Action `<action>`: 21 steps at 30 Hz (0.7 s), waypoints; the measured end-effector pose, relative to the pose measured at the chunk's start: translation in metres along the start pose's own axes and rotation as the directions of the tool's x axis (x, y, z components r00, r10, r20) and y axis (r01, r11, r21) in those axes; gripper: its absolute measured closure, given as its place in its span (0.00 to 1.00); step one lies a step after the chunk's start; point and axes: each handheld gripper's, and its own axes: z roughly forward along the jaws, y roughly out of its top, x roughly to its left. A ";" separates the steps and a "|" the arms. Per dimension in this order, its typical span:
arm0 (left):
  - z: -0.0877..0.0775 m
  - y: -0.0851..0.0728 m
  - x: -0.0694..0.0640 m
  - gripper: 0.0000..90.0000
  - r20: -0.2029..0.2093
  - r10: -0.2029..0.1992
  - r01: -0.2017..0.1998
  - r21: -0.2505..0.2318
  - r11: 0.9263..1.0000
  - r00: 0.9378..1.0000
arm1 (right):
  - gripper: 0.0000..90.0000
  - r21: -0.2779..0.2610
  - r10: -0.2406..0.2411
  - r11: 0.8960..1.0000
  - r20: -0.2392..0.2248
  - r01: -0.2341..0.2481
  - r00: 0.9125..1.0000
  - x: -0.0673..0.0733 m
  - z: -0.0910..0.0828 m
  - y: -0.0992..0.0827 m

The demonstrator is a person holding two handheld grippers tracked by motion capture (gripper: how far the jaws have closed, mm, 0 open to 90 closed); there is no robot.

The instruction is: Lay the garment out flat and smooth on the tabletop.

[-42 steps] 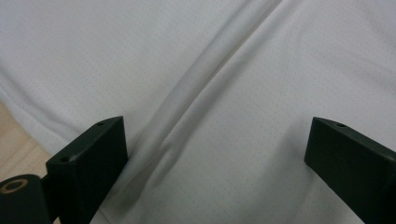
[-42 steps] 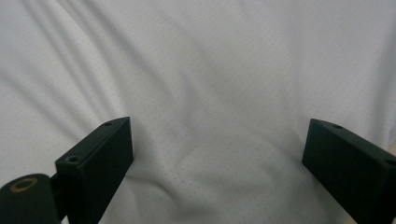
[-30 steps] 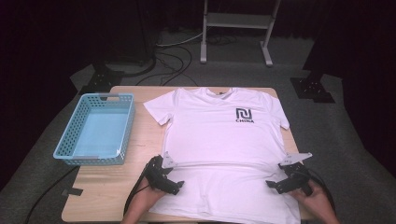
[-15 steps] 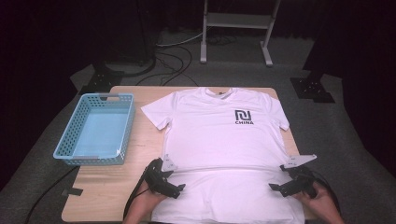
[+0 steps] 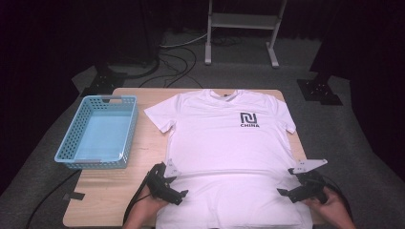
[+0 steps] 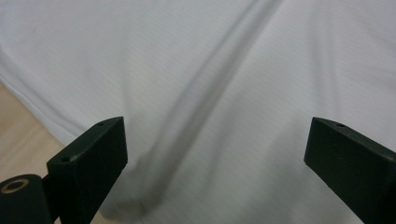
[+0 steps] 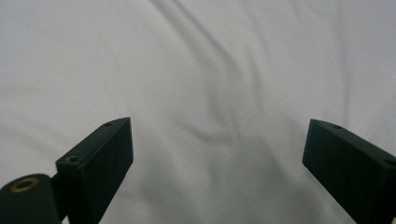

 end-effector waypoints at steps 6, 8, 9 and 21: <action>0.022 0.014 0.021 0.06 -0.003 -0.001 0.001 0.033 0.999 1.000 | 0.09 0.013 -0.014 1.000 -0.017 0.015 1.000 -0.004 0.016 0.013; 0.026 0.014 0.025 0.04 0.020 -0.016 0.016 0.033 0.999 1.000 | 0.09 0.027 -0.023 0.999 -0.019 0.023 1.000 -0.002 0.022 0.012; 0.026 0.013 0.027 0.03 0.022 -0.014 0.013 0.031 0.999 1.000 | 0.09 0.033 -0.028 0.999 -0.019 0.029 0.999 -0.001 0.024 0.011; 0.019 0.006 0.031 0.03 0.054 0.008 -0.010 0.026 1.000 0.998 | 0.09 -0.003 0.027 1.000 -0.036 -0.027 0.999 -0.003 0.023 0.009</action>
